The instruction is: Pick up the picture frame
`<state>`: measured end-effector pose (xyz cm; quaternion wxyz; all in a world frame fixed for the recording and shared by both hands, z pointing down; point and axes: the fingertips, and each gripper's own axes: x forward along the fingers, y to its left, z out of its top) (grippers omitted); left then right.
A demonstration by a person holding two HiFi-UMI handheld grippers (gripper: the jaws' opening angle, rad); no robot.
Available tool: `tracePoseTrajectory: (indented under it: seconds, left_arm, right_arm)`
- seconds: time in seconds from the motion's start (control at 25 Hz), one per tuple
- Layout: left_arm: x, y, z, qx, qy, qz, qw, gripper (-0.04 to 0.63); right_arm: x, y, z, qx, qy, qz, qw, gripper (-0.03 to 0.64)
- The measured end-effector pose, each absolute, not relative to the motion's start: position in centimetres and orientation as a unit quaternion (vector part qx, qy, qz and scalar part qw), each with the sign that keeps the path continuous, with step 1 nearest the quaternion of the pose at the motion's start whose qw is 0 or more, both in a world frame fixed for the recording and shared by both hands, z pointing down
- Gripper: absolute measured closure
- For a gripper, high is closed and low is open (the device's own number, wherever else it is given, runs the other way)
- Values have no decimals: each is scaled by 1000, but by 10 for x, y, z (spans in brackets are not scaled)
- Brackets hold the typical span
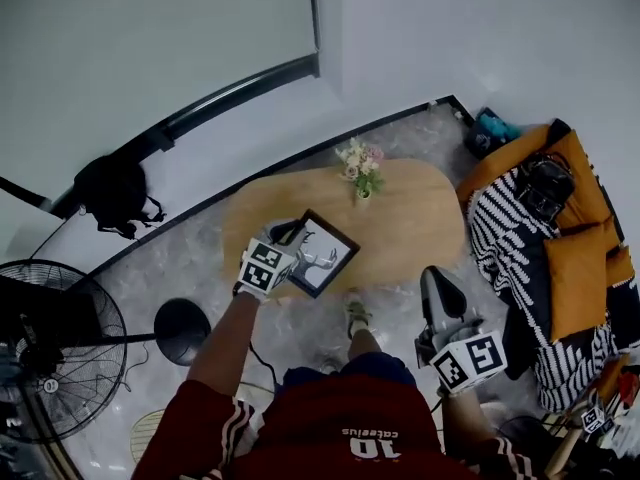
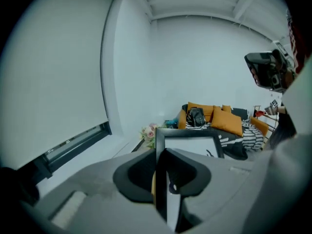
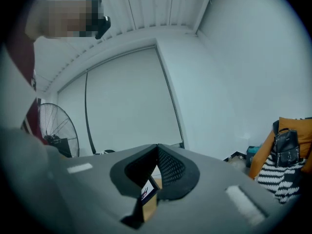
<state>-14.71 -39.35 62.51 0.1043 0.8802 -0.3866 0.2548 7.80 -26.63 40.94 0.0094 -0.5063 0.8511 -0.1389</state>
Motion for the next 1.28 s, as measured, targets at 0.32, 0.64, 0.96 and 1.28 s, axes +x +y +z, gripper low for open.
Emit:
tracePoseTrajectory:
  seconds: [0.32,0.64,0.96,1.28]
  left_arm:
    - [-187,-280,521,881,-442,148,86,526]
    - [-208,-230,420,867,-487,64,83,526]
    - [-219,-196,342,850,-522,-3,77,526]
    - [-219,-157,274,829,-558,-24,15,526]
  right_arm:
    - [42,-163,370,-496,861,-112,28,621]
    - [15,-142,300,-464,882,-79,23,621]
    - [19,-147,278,-445,891,-83,27,621]
    - [31,-150,253,-427,900,-68,49,623]
